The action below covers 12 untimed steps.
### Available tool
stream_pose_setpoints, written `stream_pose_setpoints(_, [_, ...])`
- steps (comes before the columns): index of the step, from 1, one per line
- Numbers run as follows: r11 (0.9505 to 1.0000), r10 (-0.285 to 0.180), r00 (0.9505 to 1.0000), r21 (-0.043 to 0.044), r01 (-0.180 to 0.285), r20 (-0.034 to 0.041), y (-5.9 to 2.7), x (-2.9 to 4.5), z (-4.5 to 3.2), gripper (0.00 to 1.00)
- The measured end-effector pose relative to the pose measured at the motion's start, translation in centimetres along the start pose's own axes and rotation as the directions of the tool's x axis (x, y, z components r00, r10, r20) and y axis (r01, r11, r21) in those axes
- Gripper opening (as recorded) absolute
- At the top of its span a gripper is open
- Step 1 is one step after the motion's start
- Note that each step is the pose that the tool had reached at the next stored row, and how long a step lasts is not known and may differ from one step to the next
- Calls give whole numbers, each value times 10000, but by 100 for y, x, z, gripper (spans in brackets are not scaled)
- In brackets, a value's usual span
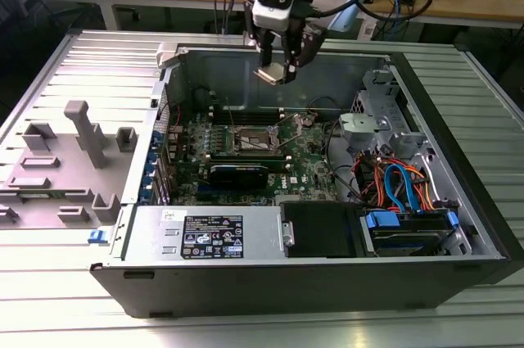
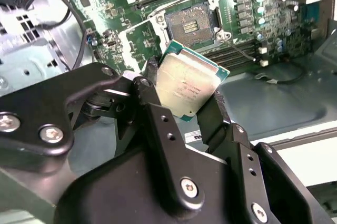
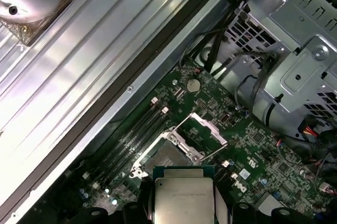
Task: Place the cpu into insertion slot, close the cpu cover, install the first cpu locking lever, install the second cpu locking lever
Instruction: 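Place the cpu into insertion slot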
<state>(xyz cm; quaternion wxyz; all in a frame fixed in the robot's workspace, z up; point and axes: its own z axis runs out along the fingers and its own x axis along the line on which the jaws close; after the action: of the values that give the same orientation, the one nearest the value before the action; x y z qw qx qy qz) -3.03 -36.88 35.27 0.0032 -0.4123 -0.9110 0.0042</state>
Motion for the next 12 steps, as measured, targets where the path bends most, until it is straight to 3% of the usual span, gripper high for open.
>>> stream_pose_setpoints(4, [9964,849,9964,8,-849,-12,0,0,25,54])
stream_pose_setpoints(10, [9795,2014,9795,19,-2014,-30,1,0,60,54])
stream_pose_setpoints(12, [9711,2388,9711,21,-2388,-36,1,0,72,54])
